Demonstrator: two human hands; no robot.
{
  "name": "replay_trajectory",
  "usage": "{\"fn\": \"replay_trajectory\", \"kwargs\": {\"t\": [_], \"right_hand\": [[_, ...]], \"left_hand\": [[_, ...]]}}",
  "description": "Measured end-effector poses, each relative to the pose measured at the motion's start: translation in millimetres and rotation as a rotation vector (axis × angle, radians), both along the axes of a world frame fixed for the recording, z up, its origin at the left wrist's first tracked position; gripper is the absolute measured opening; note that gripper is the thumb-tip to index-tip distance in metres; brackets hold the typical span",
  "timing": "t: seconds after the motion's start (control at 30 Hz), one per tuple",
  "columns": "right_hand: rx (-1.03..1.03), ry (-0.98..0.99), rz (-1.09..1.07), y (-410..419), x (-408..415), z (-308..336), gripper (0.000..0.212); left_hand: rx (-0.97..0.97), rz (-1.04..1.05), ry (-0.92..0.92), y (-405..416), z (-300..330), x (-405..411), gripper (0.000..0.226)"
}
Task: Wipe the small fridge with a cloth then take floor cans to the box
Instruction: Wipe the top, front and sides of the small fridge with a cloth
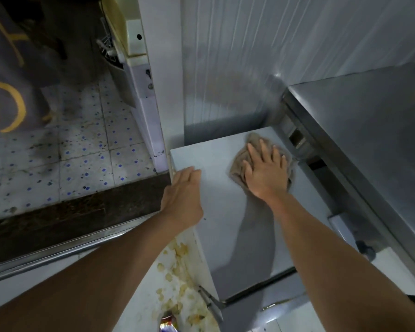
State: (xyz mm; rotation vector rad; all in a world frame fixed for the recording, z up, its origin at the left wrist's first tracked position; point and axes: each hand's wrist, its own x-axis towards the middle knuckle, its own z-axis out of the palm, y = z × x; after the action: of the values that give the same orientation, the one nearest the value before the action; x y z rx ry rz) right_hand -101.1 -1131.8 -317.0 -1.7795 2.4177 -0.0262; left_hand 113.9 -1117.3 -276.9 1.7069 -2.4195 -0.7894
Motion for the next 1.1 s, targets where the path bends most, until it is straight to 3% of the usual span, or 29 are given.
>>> {"fn": "replay_trajectory", "kwargs": {"t": [0.07,0.23,0.53,0.77,0.87,0.97,1.1], "right_hand": [[-0.027,0.003,0.017,20.7,17.8,0.2,0.058],[-0.020,-0.036,0.299,82.4,44.7,4.6,0.063],[-0.042,-0.009,-0.048,0.8,-52.6,3.8,0.059],[-0.035,0.010,-0.169,68.9,-55.9,8.6,0.062],[0.012,0.073,-0.198,104.4,-55.2,9.4,0.064],[0.049,0.061,-0.224,95.5,-56.8,9.3,0.066],[0.035,-0.017,-0.224,70.6,-66.5,8.9,0.066]], "left_hand": [[0.019,0.034,-0.056,1.7,0.3,-6.9,0.076],[0.132,0.107,-0.147,3.9,5.2,-31.0,0.075],[0.052,0.120,-0.377,2.0,1.9,-51.4,0.069],[0.080,0.167,-0.336,4.6,4.5,-53.9,0.067],[0.003,0.162,-0.351,10.1,5.4,-52.8,0.065],[-0.082,0.093,-0.368,21.9,2.5,-57.3,0.063],[-0.020,0.064,-0.386,32.0,2.0,-68.2,0.069]]}}
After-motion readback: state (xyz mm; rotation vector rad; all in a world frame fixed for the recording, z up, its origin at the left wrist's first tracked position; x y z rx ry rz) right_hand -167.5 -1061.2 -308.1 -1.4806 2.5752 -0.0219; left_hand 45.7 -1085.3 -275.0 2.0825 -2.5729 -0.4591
